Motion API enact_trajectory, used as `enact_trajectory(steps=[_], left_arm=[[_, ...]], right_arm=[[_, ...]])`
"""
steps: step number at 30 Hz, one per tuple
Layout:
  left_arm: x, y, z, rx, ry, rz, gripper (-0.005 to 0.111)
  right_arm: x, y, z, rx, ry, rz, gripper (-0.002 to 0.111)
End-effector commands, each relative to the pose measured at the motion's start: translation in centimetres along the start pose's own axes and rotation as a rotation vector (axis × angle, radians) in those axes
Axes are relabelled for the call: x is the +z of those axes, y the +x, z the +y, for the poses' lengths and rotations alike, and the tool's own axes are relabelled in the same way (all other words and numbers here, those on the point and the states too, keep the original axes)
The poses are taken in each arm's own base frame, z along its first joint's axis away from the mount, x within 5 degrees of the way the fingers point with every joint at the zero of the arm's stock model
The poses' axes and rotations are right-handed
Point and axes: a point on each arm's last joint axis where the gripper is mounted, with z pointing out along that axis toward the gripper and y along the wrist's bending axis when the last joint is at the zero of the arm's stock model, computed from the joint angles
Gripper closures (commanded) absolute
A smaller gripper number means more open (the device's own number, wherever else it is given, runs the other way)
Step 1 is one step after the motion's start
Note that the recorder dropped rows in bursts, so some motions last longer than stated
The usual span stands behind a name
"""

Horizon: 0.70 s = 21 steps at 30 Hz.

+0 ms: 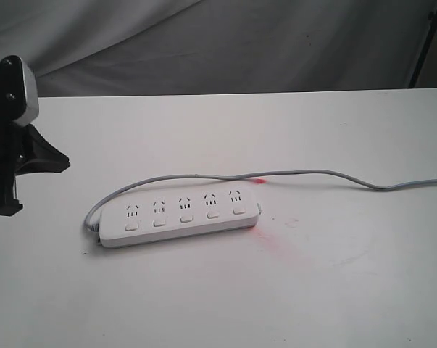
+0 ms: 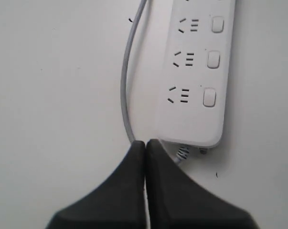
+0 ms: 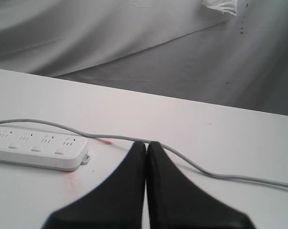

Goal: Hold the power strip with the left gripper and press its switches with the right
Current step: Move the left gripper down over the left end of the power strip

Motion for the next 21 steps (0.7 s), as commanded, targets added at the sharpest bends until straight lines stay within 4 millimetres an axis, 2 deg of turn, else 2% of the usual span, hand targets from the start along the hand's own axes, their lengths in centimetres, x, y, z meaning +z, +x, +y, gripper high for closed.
enact_trajectory(steps=[1, 9, 11, 14, 18, 21], left_arm=[[0.85, 0.33, 0.3, -0.017, 0.012, -0.006, 0.106], [0.89, 0.4, 0.35, -0.018, 0.004, -0.002, 0.105], [0.89, 0.37, 0.31, -0.02, 0.009, -0.006, 0.1], [0.87, 0.02, -0.07, -0.044, 0.052, -0.043, 0.082], [0.85, -0.22, -0.18, -0.059, 0.065, -0.069, 0.049], [0.84, -0.25, -0.26, -0.059, 0.073, -0.072, 0.034]], right_arm=[[0.0, 0.12, -0.03, -0.004, 0.006, 0.003, 0.108], [0.0, 0.12, -0.03, -0.004, 0.006, 0.003, 0.108], [0.0, 0.12, -0.03, -0.004, 0.006, 0.003, 0.108], [0.0, 0.12, -0.03, -0.004, 0.006, 0.003, 0.108], [0.0, 0.12, -0.03, -0.004, 0.006, 0.003, 0.108], [0.0, 0.12, -0.03, -0.004, 0.006, 0.003, 0.108]])
